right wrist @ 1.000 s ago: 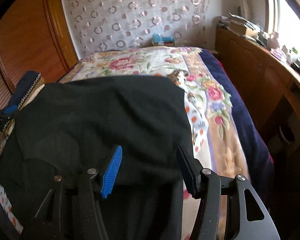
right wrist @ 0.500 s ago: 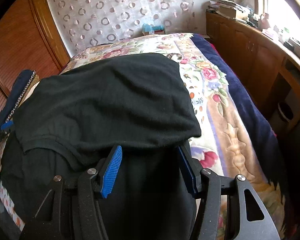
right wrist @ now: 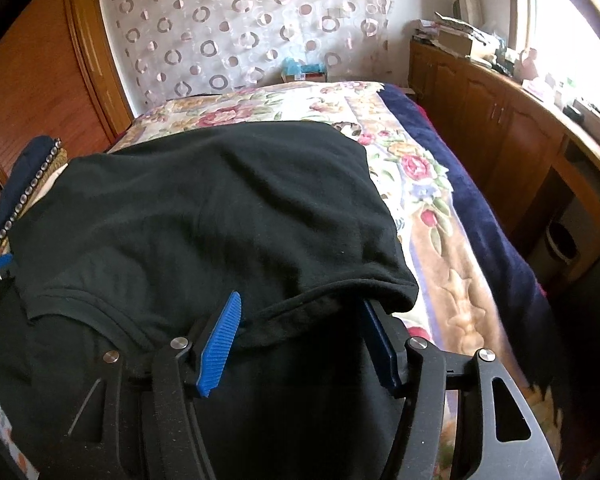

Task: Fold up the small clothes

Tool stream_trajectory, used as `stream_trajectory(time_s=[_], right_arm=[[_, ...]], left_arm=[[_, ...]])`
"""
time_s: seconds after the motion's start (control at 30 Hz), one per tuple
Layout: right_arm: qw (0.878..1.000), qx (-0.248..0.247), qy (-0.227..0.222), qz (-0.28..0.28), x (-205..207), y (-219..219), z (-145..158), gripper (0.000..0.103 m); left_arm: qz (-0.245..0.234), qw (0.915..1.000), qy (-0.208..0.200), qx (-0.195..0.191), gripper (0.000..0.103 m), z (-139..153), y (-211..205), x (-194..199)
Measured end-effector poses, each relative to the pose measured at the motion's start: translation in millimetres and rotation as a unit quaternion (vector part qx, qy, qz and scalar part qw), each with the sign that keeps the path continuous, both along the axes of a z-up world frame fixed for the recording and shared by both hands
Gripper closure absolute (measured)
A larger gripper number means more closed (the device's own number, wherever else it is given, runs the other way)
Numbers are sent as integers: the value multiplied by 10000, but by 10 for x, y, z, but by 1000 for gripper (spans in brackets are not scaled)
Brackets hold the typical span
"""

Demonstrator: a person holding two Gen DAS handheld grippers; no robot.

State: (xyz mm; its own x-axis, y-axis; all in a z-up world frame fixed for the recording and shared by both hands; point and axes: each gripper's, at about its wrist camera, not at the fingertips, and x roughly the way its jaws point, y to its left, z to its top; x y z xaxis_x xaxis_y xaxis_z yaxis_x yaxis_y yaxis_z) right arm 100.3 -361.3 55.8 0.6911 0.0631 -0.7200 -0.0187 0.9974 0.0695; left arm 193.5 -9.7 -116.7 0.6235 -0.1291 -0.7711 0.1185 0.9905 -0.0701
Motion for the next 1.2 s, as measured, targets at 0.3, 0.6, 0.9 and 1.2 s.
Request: stream_trajectory(time_s=[0.3,0.6,0.9,1.2], right_arm=[[10000,-13,12,63,25,-27,10,38],[10000,-35,0,66,38,-32,16,38],[9999,-80,-76,-29,30,-56,26,43],[9986,-79,-474,230,-60,-14,147,100]], left_arm=[[239,9987,-18,-459,35,41,30,147],[401,9987,-93,-289,94,44,131,227],[196,9979,-488,-366,99,201,99,94],[196,9940,-955,-503,99,441,139,1]])
